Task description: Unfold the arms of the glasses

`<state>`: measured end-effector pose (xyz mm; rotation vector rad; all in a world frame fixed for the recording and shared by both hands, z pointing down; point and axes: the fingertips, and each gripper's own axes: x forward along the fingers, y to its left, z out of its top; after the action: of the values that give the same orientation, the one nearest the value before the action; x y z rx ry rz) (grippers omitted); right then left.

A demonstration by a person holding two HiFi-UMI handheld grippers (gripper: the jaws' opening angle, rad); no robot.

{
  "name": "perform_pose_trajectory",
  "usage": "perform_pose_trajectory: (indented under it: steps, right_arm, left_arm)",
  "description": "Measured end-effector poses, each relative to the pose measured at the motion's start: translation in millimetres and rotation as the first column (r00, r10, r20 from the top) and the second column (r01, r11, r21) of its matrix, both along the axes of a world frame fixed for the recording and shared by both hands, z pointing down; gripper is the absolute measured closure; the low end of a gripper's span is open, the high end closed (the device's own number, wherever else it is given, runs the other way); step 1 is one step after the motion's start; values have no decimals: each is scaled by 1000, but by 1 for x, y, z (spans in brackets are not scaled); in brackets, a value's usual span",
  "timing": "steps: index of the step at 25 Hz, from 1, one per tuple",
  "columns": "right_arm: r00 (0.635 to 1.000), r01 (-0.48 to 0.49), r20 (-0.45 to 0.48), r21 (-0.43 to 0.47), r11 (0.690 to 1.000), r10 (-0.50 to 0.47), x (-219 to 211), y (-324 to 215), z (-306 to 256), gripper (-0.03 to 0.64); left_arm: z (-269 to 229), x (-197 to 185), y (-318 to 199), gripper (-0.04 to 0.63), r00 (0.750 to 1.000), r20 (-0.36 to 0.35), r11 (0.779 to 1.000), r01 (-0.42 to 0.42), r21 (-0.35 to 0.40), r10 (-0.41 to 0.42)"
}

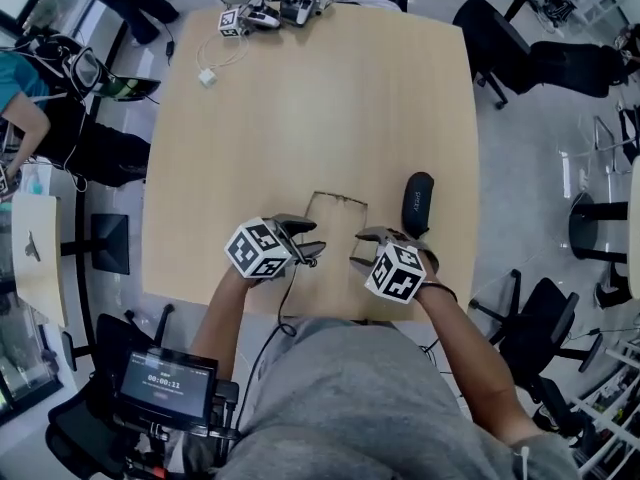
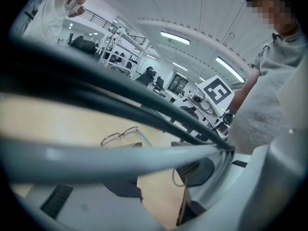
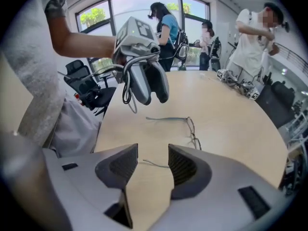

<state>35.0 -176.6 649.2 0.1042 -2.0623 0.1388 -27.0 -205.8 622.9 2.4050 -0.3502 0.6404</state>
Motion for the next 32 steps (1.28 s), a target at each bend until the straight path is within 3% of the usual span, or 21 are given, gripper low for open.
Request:
perform_pose_trajectory:
  steps: [2, 4, 6, 9, 14, 23, 28, 32]
  right_arm:
    - [995, -70, 78, 10, 997, 69, 2, 0, -21, 429]
    - [977, -143, 162, 22, 989, 138, 8, 1, -48, 553]
    - [950, -210, 242, 24, 977, 198, 16, 8, -80, 599]
    - [898, -284, 354, 10, 959, 262, 20, 16, -119, 609]
    - [814, -336, 499, -13, 942, 297, 21, 2, -158, 609]
    - [725, -396, 624, 32, 918, 291, 30, 27, -232, 609]
    - [696, -424, 666, 82, 902, 267, 12, 49, -266, 609]
    - [666, -466, 694, 103, 879, 272, -8, 85, -283, 607]
  left_arm:
    - [-18, -1, 2, 410, 999, 3, 997, 42, 66, -42]
    - [-41, 0, 6, 413, 995, -10, 986, 99, 136, -99]
    - [-69, 2, 16, 438, 987, -36, 966, 159, 202, -155]
    - [-104, -6, 28, 575, 964, -105, 930, 265, 256, -246]
    - [-142, -36, 30, 589, 910, -180, 857, 412, 309, -373]
    - [-223, -91, 98, 589, 859, -223, 730, 509, 456, -460]
    - [-236, -124, 139, 589, 857, -238, 701, 512, 497, -457]
    - [-243, -147, 181, 589, 868, -253, 697, 494, 520, -426]
